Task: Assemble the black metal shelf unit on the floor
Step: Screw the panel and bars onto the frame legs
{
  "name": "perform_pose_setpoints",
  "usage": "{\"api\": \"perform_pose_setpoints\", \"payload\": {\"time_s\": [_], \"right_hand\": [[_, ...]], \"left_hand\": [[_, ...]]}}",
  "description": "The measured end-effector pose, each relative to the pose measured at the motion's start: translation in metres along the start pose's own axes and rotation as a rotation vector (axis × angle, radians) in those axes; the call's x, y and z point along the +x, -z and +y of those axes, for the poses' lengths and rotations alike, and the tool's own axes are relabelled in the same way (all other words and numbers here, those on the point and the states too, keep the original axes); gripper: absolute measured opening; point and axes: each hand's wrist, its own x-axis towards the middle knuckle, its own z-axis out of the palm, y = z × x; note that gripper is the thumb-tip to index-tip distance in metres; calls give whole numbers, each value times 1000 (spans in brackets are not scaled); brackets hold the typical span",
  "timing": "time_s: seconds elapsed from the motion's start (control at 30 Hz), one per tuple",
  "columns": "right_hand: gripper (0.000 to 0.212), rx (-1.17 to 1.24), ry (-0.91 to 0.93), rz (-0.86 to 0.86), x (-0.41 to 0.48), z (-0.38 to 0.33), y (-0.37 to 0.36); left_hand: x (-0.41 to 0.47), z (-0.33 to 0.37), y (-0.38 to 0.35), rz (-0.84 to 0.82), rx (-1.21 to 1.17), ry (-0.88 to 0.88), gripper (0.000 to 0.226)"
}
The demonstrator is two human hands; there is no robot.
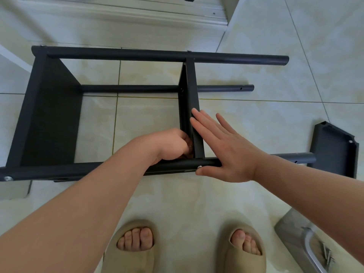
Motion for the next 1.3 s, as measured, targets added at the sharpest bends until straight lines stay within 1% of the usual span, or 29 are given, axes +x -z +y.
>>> {"api": "perform_pose_setpoints", "payload": {"time_s": [0.3,0.53,0.77,0.87,0.97,1.03,1.17,1.3], "right_hand": [[105,-14,23,40,0,1,-5],[100,-22,30,5,0,0,-3],[97,-22,34,-19,0,0,1],[98,-40,37,-19,-2,-1,2],[98,-58,49,17,-6,-8,-5],[98,-55,51,48,-9,-13,-11],[98,-42,43,68,-11,-16,-13],[98,-38,42,67,-10,-16,-13]], "left_hand": [[0,-1,0,-2,-39,3,18],[2,-5,0,8,4,-13,18],[0,-5,0,8,-51,-50,16],[-1,-5,1,-42,-82,-37,13],[-2,-9,-2,-117,-87,-12,17],[-4,-13,-5,-134,-88,4,19],[-8,-17,-6,-104,-105,6,17],[-11,-19,-6,-63,-107,13,23]]}}
